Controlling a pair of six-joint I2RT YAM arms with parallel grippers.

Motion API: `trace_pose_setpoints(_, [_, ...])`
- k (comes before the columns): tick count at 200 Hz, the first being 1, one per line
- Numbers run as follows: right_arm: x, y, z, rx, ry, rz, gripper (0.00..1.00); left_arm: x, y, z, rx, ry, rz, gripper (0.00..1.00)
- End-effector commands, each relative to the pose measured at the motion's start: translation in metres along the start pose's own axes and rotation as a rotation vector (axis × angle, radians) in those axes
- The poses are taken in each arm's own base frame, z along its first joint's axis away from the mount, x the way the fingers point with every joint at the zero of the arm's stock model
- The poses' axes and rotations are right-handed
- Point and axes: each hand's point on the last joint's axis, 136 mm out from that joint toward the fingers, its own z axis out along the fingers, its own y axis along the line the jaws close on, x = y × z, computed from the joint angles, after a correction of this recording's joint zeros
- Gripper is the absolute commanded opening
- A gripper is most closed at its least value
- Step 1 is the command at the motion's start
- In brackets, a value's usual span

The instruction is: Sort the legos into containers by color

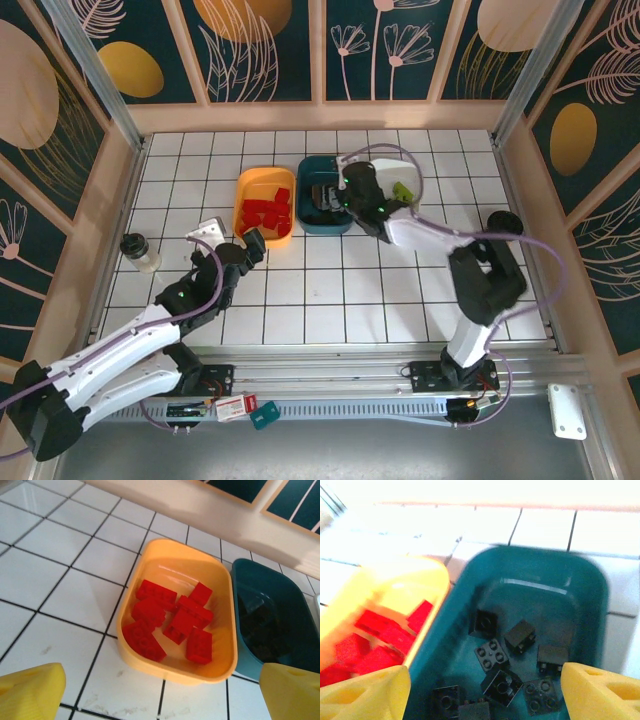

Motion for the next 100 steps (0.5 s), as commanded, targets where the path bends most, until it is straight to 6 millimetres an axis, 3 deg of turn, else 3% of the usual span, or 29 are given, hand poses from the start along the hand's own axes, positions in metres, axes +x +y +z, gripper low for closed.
trace_pose_setpoints(1, [-0.04,-0.004,-0.048,-0.009,-0.212,0.054,0.82,-0.039,-0.011,-0.001,-0.005,-0.163,-0.011,0.99])
trace_pose_setpoints(19, [-0.034,-0.017,-0.07,0.027,-0.258,0.089,0.86,-0.052,-0.02,0.008,0.002,-0.226,0.036,0.99])
trace_pose_setpoints(32, [-0.026,-0.028,-0.081,0.068,-0.259,0.102,0.87,-0.06,-0.017,0.026,-0.028,-0.23,0.058,0.99])
trace_pose_setpoints(52, [-0.012,-0.041,-0.094,0.11,-0.283,0.091,0.87,-0.071,0.004,0.061,-0.081,-0.201,0.032,0.99])
trace_pose_setpoints(78, [-0.005,-0.06,-0.118,0.17,-0.372,0.112,0.99,-0.081,0.017,0.089,-0.14,-0.231,0.078,0.99])
trace_pose_setpoints(100, [-0.005,-0.075,-0.133,0.229,-0.413,0.128,0.99,-0.082,0.038,0.111,-0.208,-0.225,0.125,0.99])
